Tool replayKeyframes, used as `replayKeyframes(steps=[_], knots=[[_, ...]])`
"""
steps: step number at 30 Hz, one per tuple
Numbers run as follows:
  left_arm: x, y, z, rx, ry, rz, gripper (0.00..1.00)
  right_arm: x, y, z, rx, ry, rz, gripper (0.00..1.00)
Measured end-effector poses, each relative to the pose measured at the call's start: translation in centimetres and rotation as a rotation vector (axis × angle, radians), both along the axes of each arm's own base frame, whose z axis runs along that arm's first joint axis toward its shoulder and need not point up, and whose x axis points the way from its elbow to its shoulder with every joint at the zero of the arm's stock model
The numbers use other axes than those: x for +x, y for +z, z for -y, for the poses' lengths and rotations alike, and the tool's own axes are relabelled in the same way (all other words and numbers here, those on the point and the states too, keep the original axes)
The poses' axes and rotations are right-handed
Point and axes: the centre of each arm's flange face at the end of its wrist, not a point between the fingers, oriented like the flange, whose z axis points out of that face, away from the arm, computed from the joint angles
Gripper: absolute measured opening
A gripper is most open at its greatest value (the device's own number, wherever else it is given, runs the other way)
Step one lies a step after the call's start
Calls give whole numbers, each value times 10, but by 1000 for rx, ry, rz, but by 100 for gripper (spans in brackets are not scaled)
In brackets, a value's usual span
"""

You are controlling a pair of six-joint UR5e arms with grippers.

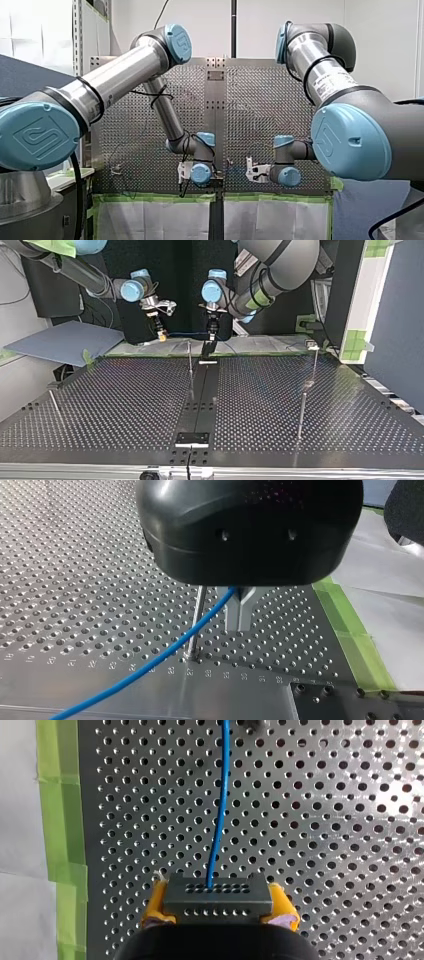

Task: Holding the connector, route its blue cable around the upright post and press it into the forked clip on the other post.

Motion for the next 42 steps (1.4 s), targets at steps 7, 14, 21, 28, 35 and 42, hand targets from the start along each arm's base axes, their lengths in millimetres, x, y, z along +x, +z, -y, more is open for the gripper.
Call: replayKeyframes(steps=[7, 14, 21, 28, 35, 42], knots=[[1, 0, 0, 1, -3, -1, 0, -4, 1, 5, -4, -11, 5, 0], [4, 3, 3, 3, -7, -3, 0, -8, 2, 11, -4, -19, 6, 0], [10, 8, 8, 5, -10, -5, 0, -12, 3, 16, -9, -30, 8, 0], [13, 9, 8, 4, -8, -3, 0, -18, 6, 26, -15, -44, 11, 0], [15, 9, 7, -5, -14, -5, 0, -24, 9, 35, -21, -58, 16, 0], [17, 10, 7, -9, -18, -4, 0, -29, 9, 39, -24, -68, 18, 0]])
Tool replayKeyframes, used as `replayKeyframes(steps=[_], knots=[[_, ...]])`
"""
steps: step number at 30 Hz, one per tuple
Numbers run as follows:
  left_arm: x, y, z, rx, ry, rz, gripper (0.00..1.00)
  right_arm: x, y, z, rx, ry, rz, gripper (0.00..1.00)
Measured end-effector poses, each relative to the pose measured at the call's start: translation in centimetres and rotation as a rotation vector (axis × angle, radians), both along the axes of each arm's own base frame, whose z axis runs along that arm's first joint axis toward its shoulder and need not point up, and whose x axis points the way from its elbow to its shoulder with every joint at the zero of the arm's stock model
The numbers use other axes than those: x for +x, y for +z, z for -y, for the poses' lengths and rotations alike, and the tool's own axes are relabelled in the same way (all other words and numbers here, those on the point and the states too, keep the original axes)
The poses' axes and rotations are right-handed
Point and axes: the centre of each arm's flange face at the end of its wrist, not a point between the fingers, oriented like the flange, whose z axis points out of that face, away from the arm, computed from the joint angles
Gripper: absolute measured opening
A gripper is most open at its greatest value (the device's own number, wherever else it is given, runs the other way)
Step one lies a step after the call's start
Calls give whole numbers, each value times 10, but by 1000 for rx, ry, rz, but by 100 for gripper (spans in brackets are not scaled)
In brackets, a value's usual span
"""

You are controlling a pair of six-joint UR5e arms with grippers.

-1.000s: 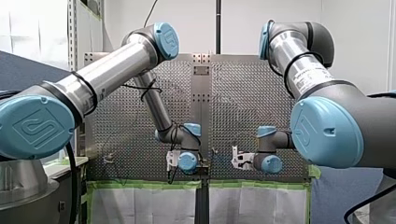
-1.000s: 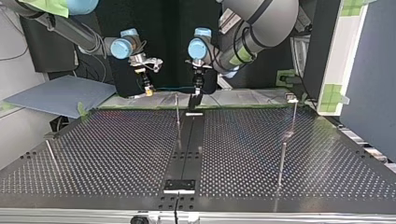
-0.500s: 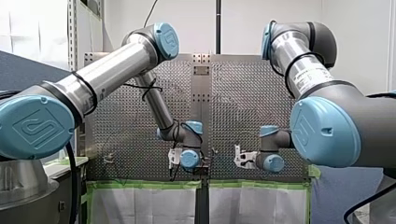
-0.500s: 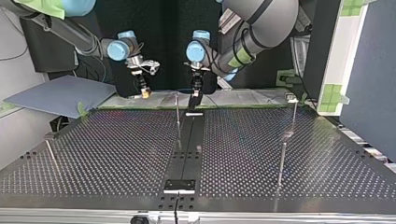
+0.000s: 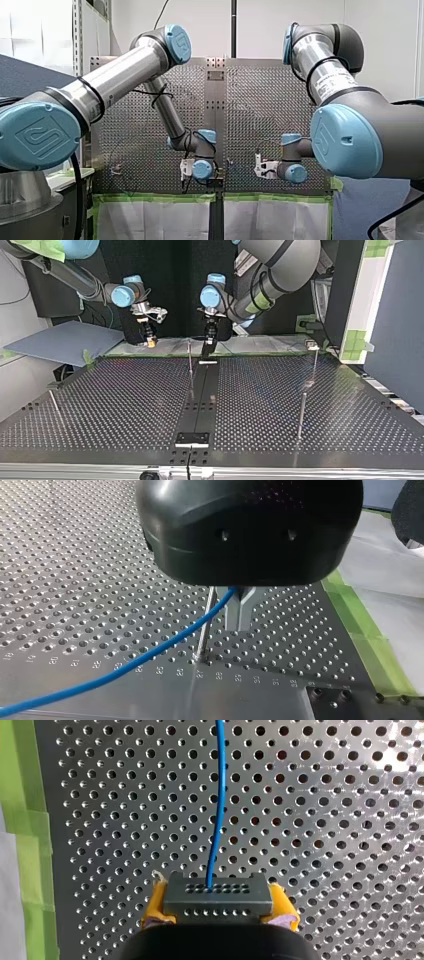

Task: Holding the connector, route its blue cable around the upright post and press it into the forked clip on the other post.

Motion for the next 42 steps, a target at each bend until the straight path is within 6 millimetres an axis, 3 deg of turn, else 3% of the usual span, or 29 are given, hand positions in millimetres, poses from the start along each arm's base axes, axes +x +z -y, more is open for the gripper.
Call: replayKeyframes(steps=[17, 42], knots=[[0, 5, 9, -13, -15, -3, 0, -1, 1, 3, -3, 0, 0, 0], [20, 17, 14, -24, -10, -4, 0, -5, 7, 18, -10, -10, 3, 0]])
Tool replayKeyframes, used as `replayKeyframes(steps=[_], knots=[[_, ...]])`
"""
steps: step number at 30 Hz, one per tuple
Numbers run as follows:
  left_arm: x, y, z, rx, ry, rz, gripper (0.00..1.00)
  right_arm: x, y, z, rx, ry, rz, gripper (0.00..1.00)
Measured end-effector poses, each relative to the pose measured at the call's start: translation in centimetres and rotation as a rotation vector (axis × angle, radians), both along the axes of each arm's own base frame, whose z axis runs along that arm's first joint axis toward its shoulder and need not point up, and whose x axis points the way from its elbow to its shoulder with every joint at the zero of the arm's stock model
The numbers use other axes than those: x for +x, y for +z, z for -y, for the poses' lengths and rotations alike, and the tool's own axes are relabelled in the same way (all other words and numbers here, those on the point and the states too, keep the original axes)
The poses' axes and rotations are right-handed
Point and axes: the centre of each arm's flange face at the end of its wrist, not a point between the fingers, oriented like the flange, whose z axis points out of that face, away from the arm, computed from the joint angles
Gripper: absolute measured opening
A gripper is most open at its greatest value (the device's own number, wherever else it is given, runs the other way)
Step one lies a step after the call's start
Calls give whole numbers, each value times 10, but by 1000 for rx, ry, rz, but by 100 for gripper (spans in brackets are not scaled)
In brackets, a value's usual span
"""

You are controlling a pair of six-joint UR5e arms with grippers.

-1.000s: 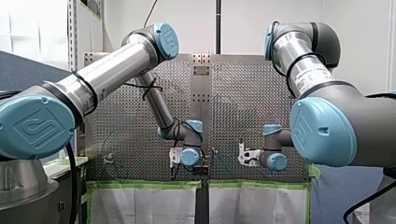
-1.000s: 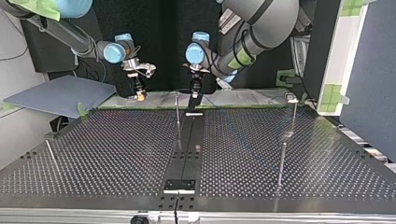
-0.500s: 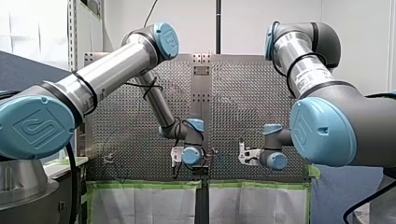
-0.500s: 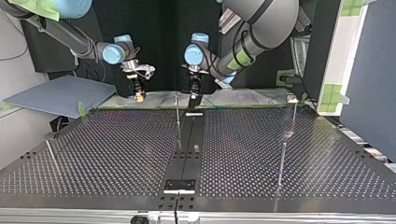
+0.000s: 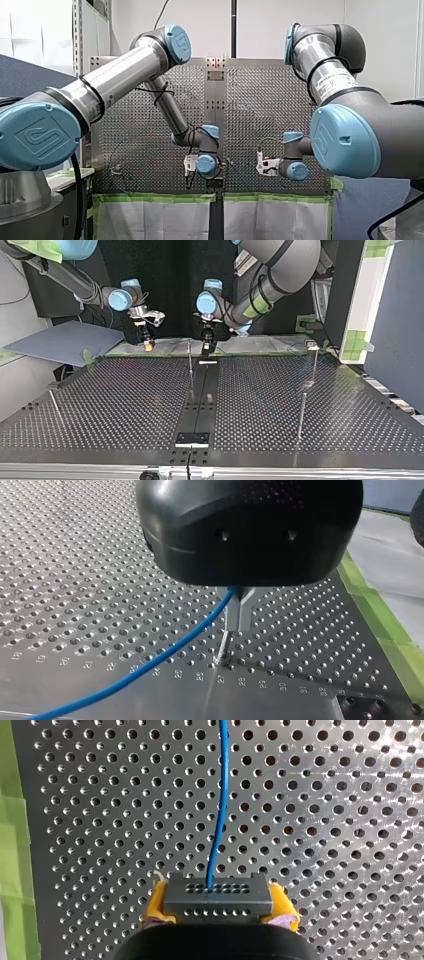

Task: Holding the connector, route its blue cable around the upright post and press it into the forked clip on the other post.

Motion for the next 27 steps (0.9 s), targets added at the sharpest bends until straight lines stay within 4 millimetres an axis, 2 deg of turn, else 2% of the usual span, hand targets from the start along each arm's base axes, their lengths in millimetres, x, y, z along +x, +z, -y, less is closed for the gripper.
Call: replayKeyframes(steps=[16, 27], knots=[[15, 7, -3, -32, 9, 4, 0, 0, 3, 5, -7, -2, 2, 0], [17, 10, 1, -45, 4, 2, 0, -2, 3, 6, 2, -5, -7, 0]])
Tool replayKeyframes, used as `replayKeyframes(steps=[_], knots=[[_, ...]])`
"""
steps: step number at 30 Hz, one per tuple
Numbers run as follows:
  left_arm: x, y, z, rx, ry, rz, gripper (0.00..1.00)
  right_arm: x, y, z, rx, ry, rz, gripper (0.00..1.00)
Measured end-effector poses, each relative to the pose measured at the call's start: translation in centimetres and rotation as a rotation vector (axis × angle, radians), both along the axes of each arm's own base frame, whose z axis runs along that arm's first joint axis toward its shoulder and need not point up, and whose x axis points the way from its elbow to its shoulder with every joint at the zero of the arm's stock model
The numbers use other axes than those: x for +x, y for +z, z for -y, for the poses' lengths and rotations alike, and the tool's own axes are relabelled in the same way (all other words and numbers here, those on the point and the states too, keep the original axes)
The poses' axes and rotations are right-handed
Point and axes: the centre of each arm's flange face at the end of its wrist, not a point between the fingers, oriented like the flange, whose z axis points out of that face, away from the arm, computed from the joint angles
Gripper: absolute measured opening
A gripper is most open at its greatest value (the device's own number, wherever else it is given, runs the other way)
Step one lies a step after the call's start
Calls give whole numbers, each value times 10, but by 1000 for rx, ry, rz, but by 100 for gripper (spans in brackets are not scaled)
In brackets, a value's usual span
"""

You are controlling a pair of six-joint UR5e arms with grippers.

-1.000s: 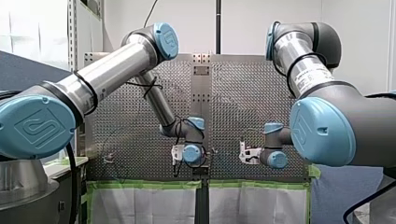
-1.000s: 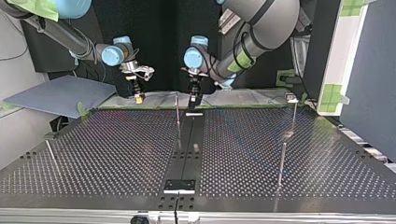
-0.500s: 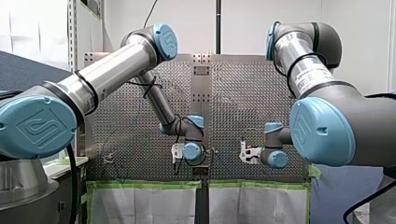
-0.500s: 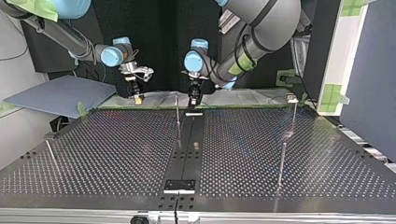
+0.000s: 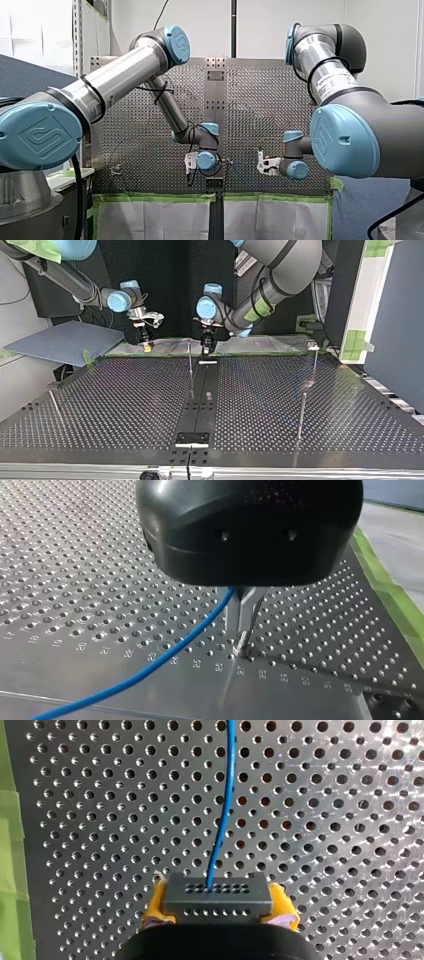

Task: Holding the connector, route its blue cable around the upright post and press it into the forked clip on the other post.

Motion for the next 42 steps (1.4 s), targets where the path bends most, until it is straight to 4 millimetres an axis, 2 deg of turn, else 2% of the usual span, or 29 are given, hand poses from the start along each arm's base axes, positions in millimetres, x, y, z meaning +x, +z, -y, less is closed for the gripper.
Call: replayKeyframes(steps=[6, 16, 31, 42], knots=[[1, -2, 1, -5, 0, -3, 0, 0, 1, 2, 3, -1, -1, 0], [8, -34, 1, 15, -17, -54, 0, -3, 2, 6, 1, -8, 1, 0], [34, -21, 4, 7, -9, -53, 0, -12, 4, 15, -13, -29, 13, 0], [37, -19, 4, 5, -22, -61, 0, -22, 6, 24, -28, -67, 34, 0]])
